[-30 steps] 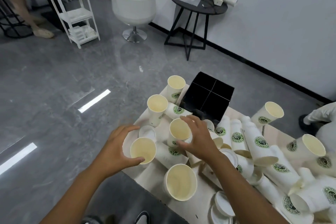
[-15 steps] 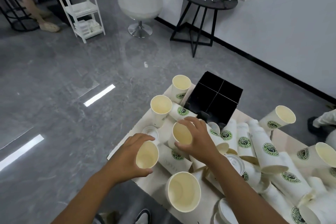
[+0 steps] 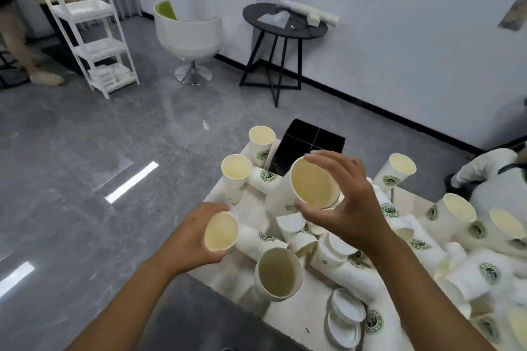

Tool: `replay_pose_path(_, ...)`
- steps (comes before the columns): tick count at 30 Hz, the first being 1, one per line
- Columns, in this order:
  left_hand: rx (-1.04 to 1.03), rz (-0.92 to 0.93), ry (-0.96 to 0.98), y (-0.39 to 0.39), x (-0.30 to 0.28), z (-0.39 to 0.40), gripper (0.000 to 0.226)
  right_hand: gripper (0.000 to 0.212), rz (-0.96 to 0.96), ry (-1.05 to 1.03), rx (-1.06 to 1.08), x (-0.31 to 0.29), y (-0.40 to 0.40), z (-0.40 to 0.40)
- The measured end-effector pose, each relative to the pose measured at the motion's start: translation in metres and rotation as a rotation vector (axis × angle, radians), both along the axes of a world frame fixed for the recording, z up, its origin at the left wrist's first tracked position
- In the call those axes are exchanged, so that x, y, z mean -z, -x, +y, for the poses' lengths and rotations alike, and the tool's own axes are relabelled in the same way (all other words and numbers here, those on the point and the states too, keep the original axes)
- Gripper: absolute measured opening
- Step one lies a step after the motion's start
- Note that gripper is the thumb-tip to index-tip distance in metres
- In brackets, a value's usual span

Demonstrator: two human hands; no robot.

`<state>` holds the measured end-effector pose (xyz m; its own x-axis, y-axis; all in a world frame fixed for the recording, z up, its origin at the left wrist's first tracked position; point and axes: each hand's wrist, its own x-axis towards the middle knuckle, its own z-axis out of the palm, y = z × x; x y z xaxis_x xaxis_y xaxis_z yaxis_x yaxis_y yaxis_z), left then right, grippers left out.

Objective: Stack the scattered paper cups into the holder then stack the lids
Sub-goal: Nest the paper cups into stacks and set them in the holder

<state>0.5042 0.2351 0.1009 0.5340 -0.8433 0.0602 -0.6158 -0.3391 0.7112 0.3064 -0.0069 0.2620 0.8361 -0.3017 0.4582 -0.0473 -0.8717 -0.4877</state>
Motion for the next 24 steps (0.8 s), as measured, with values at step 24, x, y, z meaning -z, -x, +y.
replay_pose_path(24,-0.179,-0.068,0.429,0.045,-0.182,0.01,0.093,0.081,0.123,-0.121,-0.126,0.045,0.052,0.055)
